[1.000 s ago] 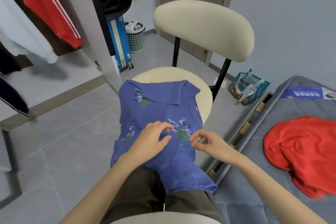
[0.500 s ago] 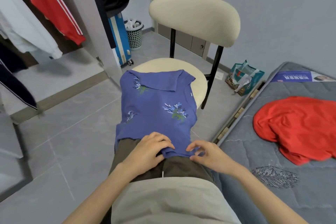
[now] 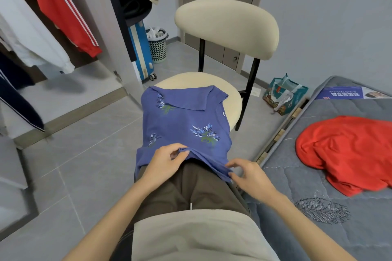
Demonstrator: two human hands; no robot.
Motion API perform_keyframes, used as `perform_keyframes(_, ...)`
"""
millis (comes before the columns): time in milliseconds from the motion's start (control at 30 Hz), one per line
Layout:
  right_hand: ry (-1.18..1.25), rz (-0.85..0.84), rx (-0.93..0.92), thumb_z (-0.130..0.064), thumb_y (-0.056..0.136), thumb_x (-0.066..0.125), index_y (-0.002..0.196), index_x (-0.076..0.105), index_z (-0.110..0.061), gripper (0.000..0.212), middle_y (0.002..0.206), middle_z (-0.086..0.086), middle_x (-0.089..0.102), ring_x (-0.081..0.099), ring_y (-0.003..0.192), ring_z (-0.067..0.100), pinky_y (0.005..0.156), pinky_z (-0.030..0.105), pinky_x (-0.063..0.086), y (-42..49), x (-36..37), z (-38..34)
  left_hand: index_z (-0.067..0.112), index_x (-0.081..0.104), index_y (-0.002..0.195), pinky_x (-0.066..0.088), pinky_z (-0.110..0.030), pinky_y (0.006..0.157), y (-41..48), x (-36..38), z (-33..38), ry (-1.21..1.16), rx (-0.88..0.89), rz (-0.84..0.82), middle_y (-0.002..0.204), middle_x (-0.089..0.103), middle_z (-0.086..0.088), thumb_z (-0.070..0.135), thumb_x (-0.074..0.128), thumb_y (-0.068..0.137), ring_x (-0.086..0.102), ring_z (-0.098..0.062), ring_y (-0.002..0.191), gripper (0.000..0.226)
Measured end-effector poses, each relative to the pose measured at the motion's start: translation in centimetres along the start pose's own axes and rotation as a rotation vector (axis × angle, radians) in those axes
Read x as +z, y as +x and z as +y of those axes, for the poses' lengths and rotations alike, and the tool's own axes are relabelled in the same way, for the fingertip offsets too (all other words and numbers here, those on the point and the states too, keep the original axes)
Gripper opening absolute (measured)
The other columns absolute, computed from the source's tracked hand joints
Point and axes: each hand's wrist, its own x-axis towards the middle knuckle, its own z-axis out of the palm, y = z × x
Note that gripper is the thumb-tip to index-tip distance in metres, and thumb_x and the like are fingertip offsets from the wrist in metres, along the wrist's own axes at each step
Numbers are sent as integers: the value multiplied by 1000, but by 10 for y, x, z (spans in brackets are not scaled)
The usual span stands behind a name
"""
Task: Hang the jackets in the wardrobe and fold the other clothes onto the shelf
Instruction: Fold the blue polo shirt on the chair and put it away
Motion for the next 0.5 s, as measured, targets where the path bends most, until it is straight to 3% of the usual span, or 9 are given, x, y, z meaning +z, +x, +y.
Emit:
perform_keyframes(67, 123, 62, 65, -13, 91, 61, 94, 67, -24, 13, 93, -8, 71, 61, 81, 7, 74, 23, 45, 3, 1, 1, 25, 66, 81, 42, -5, 65, 2, -1, -2, -43, -40, 17, 72, 67, 18, 8, 61, 93, 60, 10, 67, 22)
perform_keyframes(133, 366, 109, 138, -8, 95, 55, 85, 60, -25, 20, 81, 0, 67, 51, 67, 12, 64, 24, 39, 9, -3, -1, 26, 65, 78, 42, -7, 63, 4, -2, -7, -55, -86, 47, 70, 67, 15, 11, 61, 93, 60, 9, 66, 22)
perform_keyframes(233, 591, 176, 167, -6, 99, 46, 88, 56, -17, 19, 78, 1, 54, 45, 75, 13, 71, 23, 39, 25, -13, -11, 18, 65, 76, 39, -14, 59, 11, -4, -14, -61, -144, 61, 65, 64, 8, 17, 60, 94, 55, 0, 62, 19)
perform_keyframes(333, 531, 161, 89, -10, 101, 43, 90, 54, -15, 16, 78, 10, 55, 46, 76, 13, 67, 21, 36, 49, -22, -24, 12, 58, 70, 33, -16, 53, 26, -7, -20, 4, -192, 105, 51, 50, 11, 23, 59, 95, 41, -2, 51, 27)
perform_keyframes(400, 453, 131, 49, -16, 102, 42, 92, 53, -15, 15, 77, 15, 56, 47, 70, 11, 64, 24, 34, 72, -27, -29, 12, 53, 68, 38, -24, 56, 41, -11, -23, 55, -226, 124, 44, 42, 13, 28, 57, 95, 38, -3, 48, 32)
perform_keyframes(500, 328, 110, 36, -20, 102, 43, 90, 51, -18, 15, 70, -7, 54, 48, 61, 2, 58, 13, 35, 114, -30, -31, 12, 46, 67, 52, -41, 61, 65, -19, -26, 74, -281, 104, 42, 42, 11, 36, 54, 96, 53, -11, 45, 38)
